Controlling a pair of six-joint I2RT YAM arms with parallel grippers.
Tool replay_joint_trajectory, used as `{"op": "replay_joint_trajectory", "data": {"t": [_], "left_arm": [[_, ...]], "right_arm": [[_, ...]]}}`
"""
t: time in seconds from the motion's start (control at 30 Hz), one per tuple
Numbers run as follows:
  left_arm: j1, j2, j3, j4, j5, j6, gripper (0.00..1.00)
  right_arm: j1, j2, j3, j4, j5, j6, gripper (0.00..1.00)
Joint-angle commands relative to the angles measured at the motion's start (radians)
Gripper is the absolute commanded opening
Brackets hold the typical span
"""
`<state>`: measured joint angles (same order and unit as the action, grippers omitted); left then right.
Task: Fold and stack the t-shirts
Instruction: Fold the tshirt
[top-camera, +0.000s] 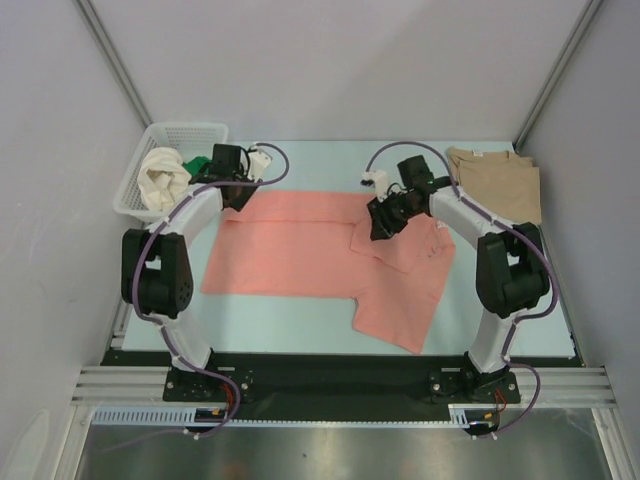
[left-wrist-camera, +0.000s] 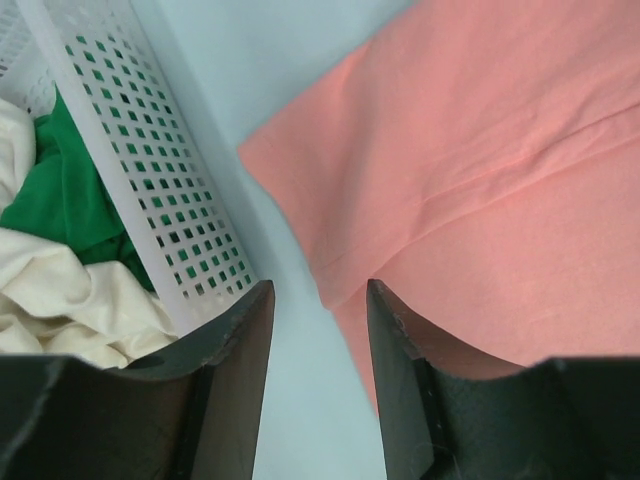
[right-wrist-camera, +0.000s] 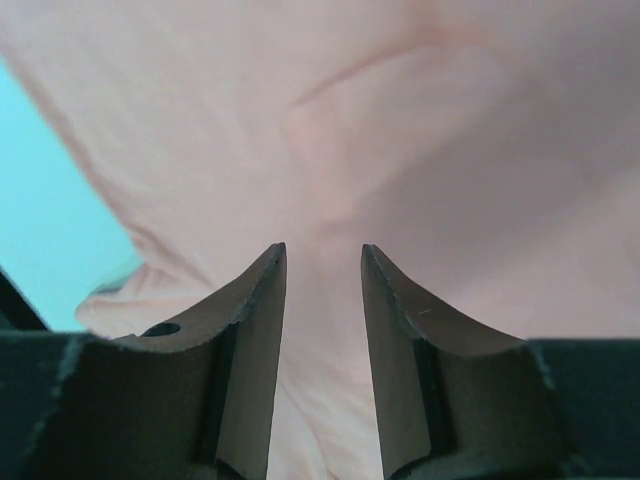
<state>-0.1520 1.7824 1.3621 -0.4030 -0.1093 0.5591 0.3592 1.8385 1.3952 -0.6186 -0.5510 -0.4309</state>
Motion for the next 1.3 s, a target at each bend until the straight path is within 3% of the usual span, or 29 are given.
{"op": "replay_joint_trajectory", "data": {"t": [0.0, 0.17, 0.5, 0.83, 1.27], "left_arm": [[0.008, 0.089, 0.132, -0.1, 0.023, -0.002, 0.47], [0.009, 0.179, 0.233, -0.137, 0.004, -0.021, 0.46], [0.009, 0.351, 0.362, -0.157, -0.072, -0.018, 0.45], [0.026, 0.466, 0.43, -0.183, -0.098, -0.001, 0.45], [0.042, 0.63, 0.681, -0.289, -0.078, -0.002, 0.43]], "right_arm": [[-0.123, 0.005, 0.106, 0.063, 0.043, 0.073, 0.41], [-0.267, 0.096, 0.195, 0.08, 0.054, 0.069, 0.39], [-0.379, 0.301, 0.337, 0.082, 0.103, 0.027, 0.37], [-0.391, 0.416, 0.39, 0.1, 0.25, 0.008, 0.34], [-0.391, 0.544, 0.539, 0.114, 0.338, -0.023, 0.34]]}}
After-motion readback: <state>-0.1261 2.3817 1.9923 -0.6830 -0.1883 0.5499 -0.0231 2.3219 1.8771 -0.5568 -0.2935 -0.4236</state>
